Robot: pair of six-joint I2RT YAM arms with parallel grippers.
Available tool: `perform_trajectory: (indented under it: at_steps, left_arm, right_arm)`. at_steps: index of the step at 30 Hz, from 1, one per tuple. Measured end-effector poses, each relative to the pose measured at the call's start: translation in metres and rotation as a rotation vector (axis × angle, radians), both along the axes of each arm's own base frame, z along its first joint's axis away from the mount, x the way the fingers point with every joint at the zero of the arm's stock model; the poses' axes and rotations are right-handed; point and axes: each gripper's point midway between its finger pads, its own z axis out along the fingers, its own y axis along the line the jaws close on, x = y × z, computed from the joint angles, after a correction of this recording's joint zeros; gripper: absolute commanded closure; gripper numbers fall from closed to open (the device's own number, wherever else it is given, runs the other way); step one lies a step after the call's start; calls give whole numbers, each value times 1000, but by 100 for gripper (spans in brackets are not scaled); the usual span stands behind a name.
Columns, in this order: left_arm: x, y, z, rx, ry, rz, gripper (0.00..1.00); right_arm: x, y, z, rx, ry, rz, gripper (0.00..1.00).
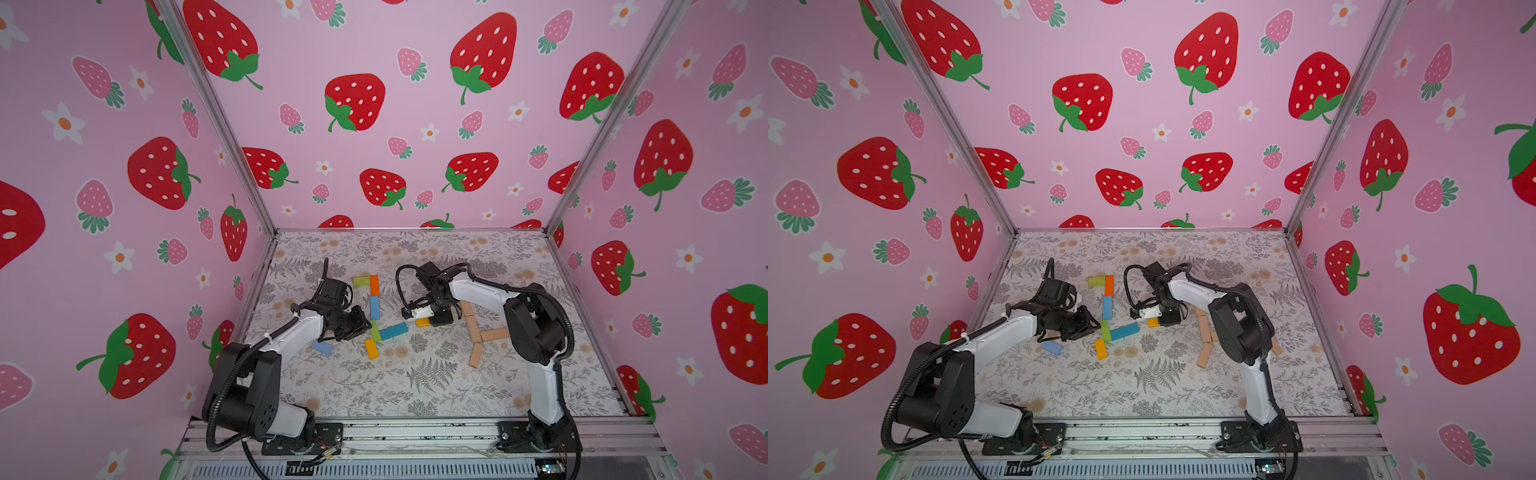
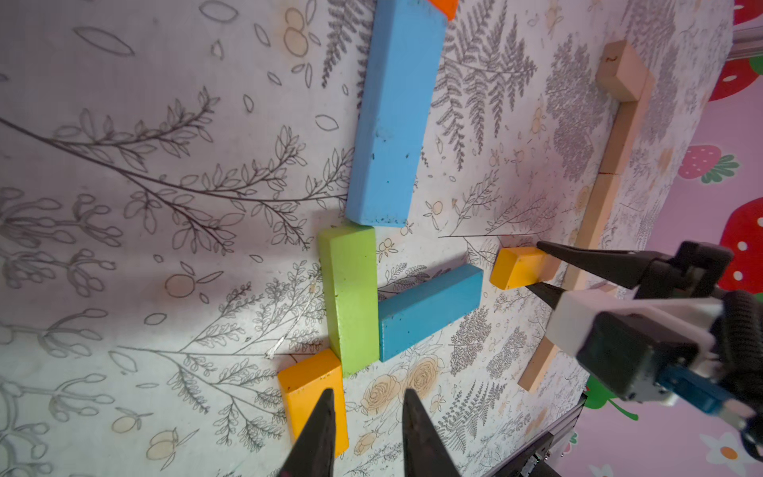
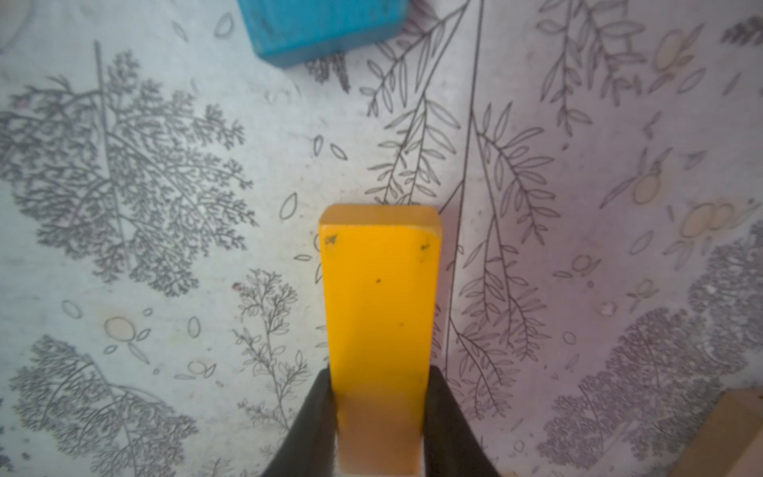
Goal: Assemble a giraffe with building blocks
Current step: Assemble the building block at the center of the board.
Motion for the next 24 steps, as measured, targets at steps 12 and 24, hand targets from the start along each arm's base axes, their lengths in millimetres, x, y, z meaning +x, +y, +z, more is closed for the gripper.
perform_trajectory:
  at_steps: [12,24]
  left_arm:
    - [5,0,-31,20,54,-6,73]
    - [15,-4,-39,15,47,-14,73]
  right_arm:
    - [-3,12,0,8,-13,47,86]
    - [-12,26,0,16,-21,85,86]
